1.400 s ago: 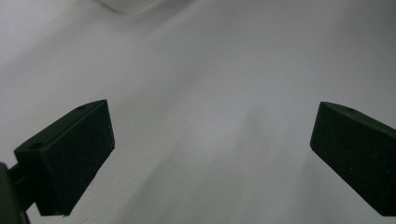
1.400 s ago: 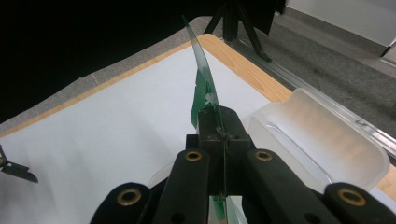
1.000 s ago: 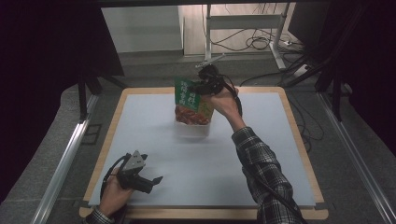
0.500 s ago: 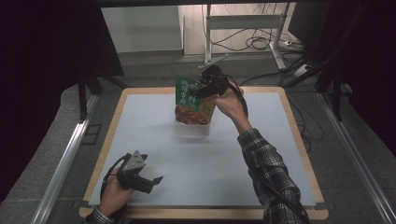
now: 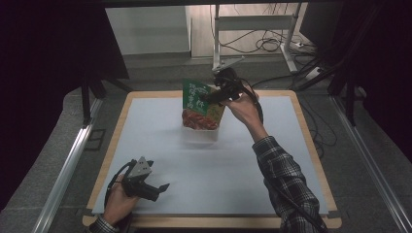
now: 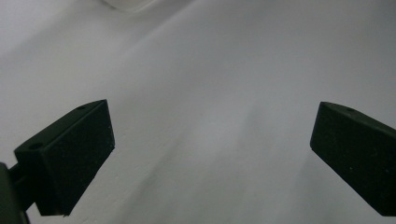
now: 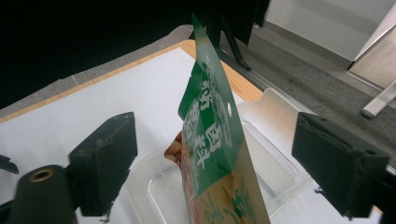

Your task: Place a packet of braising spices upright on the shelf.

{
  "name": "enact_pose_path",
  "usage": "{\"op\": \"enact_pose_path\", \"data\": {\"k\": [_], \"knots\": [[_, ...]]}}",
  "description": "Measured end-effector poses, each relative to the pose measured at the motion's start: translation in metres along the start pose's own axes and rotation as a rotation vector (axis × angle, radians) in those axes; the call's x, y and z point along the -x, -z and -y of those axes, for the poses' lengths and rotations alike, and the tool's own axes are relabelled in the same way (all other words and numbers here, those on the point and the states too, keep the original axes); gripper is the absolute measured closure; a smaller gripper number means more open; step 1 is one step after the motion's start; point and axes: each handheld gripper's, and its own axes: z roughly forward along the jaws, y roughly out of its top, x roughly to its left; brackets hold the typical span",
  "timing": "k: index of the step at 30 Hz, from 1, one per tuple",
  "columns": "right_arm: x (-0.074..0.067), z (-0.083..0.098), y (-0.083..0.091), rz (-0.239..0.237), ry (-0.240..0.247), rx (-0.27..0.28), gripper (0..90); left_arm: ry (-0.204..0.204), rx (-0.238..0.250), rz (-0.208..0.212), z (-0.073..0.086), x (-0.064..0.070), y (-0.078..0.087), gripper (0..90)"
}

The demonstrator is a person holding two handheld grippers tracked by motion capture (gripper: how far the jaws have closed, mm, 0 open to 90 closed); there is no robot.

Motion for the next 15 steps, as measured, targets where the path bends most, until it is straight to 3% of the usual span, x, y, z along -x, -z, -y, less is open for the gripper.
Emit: {"op": "enact_pose_path", "data": {"k": [6, 15], "knots": [[0.003, 0.006, 0.004, -0.015, -0.028, 0.005, 4.4, 0.001, -0.002, -0.001, 0.0, 0.0, 0.0, 0.0], [0.002, 0.014, 0.011, -0.026, -0.034, 0.02, 0.8, -0.001, -0.002, -0.001, 0.0, 0.0, 0.0, 0.0]]}}
